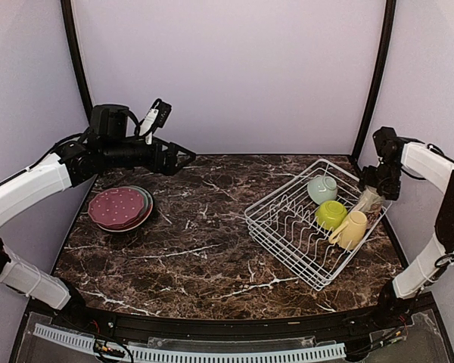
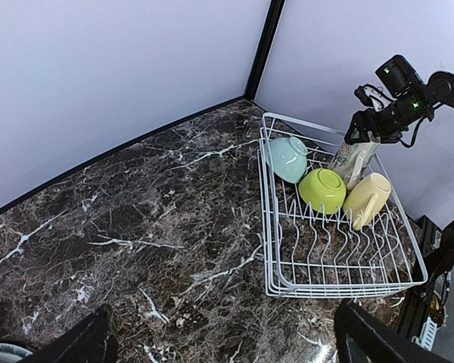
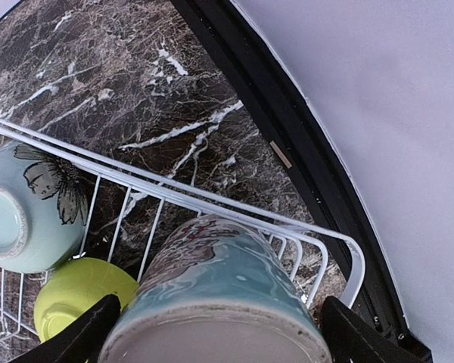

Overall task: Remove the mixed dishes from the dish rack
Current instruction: Grab the cup from the dish rack.

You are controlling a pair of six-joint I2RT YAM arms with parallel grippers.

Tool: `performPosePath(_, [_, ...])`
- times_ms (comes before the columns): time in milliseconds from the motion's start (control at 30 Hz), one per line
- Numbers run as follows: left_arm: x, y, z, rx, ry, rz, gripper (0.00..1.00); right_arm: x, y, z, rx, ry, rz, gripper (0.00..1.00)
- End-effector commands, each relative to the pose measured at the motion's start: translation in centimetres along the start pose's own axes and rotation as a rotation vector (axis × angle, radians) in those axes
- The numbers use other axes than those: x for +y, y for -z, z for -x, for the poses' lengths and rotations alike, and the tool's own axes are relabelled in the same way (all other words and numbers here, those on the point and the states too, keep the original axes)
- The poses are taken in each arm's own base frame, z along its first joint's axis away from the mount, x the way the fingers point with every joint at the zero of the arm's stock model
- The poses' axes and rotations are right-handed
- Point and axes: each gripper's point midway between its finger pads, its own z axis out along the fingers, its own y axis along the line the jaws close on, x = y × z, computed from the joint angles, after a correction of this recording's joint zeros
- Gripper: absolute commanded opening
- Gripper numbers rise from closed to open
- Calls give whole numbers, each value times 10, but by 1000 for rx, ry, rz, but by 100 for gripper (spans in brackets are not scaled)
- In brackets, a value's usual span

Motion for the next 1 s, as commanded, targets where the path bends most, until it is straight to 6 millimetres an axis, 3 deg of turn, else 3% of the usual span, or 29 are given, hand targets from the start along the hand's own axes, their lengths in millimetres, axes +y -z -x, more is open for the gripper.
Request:
performPosePath(0, [-4,-1,-4,20,-18,-12,99,1,-15,1,0,-12,28,86])
performPosePath(267, [-2,-4,-8,33,-18,-8,99,2,-14,-3,7,-1,41,75])
performPosePath(500, [-1,-7,-10,39,-11,-9,99,1,17,14,-79,8,73,61])
performPosePath(600, [-1,-8,-11,45,-8,-10,99,2,31,21,-116,19,90,48])
performPosePath(967, [1,-13,-17,64,0,-10,99,1,82,48,-232,40,130,14])
